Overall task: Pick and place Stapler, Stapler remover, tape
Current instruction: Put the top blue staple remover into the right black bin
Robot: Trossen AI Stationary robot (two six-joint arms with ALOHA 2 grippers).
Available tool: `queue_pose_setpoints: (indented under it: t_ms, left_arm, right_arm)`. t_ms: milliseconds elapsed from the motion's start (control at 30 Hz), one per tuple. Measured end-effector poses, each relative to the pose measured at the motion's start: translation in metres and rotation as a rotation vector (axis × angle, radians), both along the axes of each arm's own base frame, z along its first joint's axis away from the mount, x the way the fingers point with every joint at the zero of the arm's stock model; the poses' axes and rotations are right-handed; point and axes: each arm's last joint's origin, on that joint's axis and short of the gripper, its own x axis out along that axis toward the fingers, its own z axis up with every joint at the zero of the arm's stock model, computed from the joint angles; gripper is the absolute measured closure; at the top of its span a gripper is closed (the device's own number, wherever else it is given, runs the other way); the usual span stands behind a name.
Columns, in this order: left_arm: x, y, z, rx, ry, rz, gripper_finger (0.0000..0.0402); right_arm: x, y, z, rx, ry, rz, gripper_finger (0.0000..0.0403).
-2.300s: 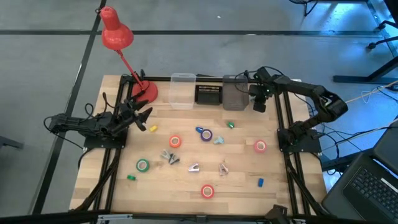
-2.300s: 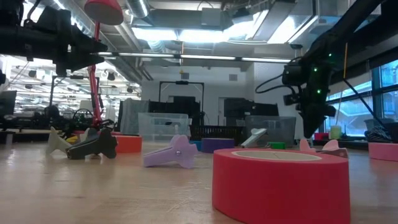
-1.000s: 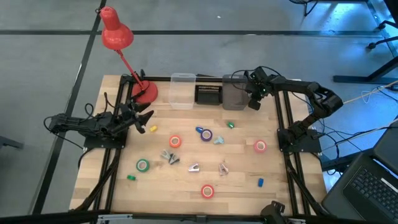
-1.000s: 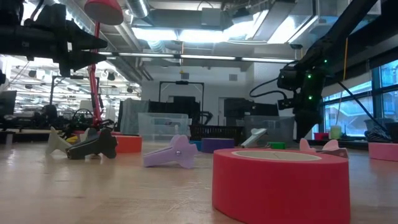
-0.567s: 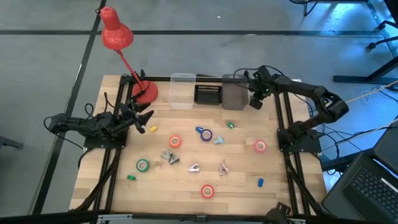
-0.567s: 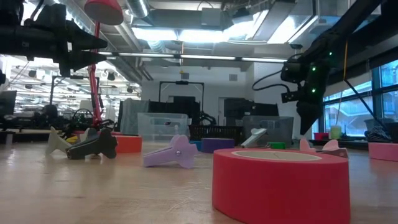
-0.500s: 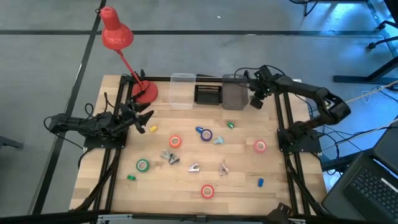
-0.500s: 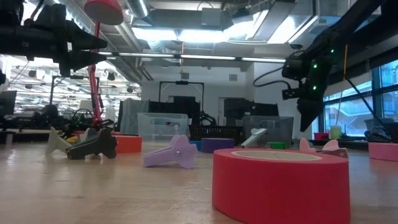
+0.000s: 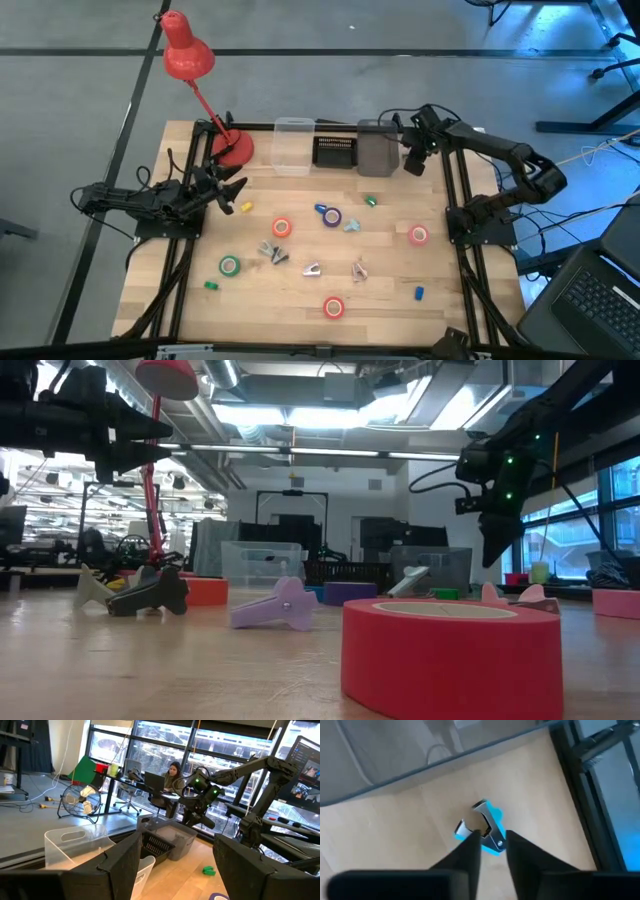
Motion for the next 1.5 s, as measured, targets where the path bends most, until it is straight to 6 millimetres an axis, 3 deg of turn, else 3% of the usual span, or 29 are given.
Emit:
queue_pose_setpoints:
  t_ms: [200,733,867,1100,1500]
  left_arm:
    - [0.000,0.000,0.000,0.000,0.000,0.000,0.0164]
    - [0.000,0.000,0.000,0.000,0.000,0.000,0.0164]
    - [0.000,0.000,0.000,0.000,0.001,0.000,0.0164]
    - [0.000,0.000,0.000,0.000,0.002,0.000,0.0164]
    - [0.000,0.000,-0.002,0.002,0.028,0.004,0.0164]
  right_arm:
    - [0.003,-0.005,-0.010,0.001,0.029,0.059,0.0253]
    - [0.006,-0.018,-0.034,0.013,0.086,0.057,0.0251]
    - [0.006,-0.019,-0.034,0.008,0.086,0.059,0.0282]
    - [0.007,-0.021,-0.032,-0.002,0.084,0.054,0.0392]
    - [0.005,-0.019,-0.012,-0.001,0.062,0.002,0.0402]
